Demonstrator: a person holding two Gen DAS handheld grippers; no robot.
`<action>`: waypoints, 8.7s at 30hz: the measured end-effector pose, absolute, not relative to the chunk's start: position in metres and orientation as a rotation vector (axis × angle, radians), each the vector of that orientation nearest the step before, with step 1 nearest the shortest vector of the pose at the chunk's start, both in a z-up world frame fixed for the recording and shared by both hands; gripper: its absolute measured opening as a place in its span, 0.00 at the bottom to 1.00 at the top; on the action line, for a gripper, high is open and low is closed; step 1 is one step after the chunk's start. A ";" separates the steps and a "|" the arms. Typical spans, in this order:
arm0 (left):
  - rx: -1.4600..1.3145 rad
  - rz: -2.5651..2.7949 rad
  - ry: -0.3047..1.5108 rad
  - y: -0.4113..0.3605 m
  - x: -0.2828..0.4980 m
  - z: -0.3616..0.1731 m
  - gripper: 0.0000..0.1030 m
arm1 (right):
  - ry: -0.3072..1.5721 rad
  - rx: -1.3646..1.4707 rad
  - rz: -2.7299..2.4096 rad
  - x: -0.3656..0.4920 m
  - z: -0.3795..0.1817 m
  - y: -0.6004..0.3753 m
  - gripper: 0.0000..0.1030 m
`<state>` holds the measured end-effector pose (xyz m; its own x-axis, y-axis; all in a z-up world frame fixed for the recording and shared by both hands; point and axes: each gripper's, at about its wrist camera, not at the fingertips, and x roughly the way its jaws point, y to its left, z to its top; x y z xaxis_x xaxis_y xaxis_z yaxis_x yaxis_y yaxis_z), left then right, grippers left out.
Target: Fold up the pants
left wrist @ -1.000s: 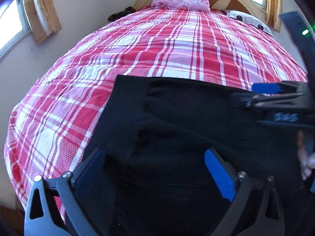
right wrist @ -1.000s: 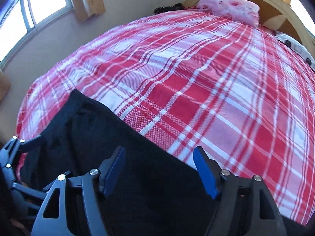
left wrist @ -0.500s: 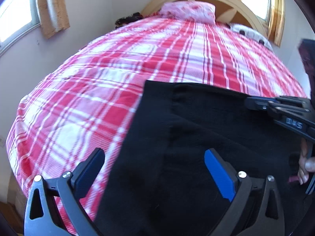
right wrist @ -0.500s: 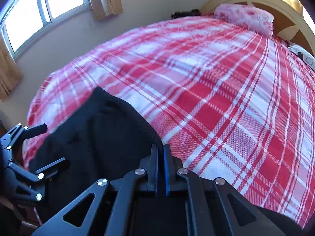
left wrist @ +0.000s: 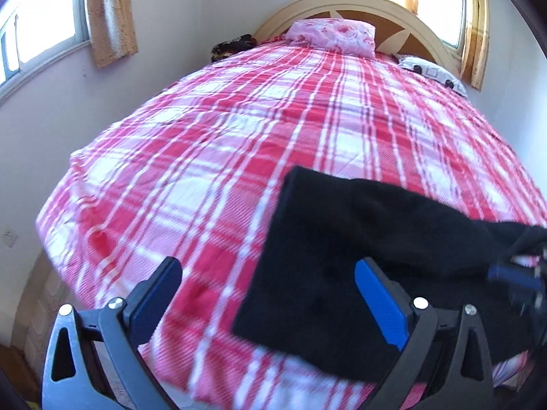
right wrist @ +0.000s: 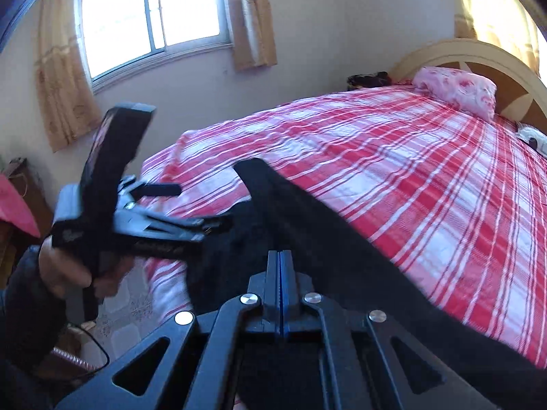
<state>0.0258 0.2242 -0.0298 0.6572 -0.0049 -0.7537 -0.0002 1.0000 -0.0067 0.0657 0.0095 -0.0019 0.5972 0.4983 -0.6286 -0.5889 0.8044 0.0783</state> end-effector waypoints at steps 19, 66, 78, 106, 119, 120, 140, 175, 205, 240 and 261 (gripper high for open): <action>-0.323 -0.185 0.990 0.201 0.053 -0.053 0.88 | 0.689 0.738 0.465 0.041 -0.056 -0.126 0.63; -0.459 -0.182 0.891 0.177 0.078 -0.047 0.10 | 0.632 1.000 0.064 0.024 -0.067 -0.266 0.65; -0.521 -0.245 0.826 0.184 0.072 -0.025 0.07 | 0.838 0.934 -0.153 0.071 -0.064 -0.255 0.65; -0.220 -0.074 0.936 0.210 0.004 -0.065 0.11 | 0.784 0.560 0.058 -0.086 -0.094 -0.170 0.06; -0.012 0.160 0.670 0.226 -0.018 -0.002 0.40 | 0.720 0.622 0.221 -0.106 -0.057 -0.198 0.53; 0.000 0.129 0.658 0.220 -0.016 -0.001 0.40 | 0.688 0.589 0.233 -0.105 -0.046 -0.196 0.53; 0.107 0.045 0.830 0.163 0.013 -0.071 0.38 | 0.993 0.261 0.670 0.056 -0.079 -0.056 0.53; 0.131 0.029 0.849 0.161 0.019 -0.072 0.43 | 1.034 0.931 0.738 0.153 -0.111 -0.119 0.64; 0.038 -0.059 0.920 0.102 0.032 -0.073 0.73 | 0.939 0.248 -0.695 -0.008 -0.058 -0.434 0.61; 0.072 -0.015 0.939 0.096 0.035 -0.071 0.74 | 0.443 0.717 -0.713 -0.294 -0.065 -0.482 0.59; 0.126 -0.011 0.932 0.094 0.038 -0.067 0.79 | 0.684 0.433 -0.749 -0.260 -0.072 -0.466 0.04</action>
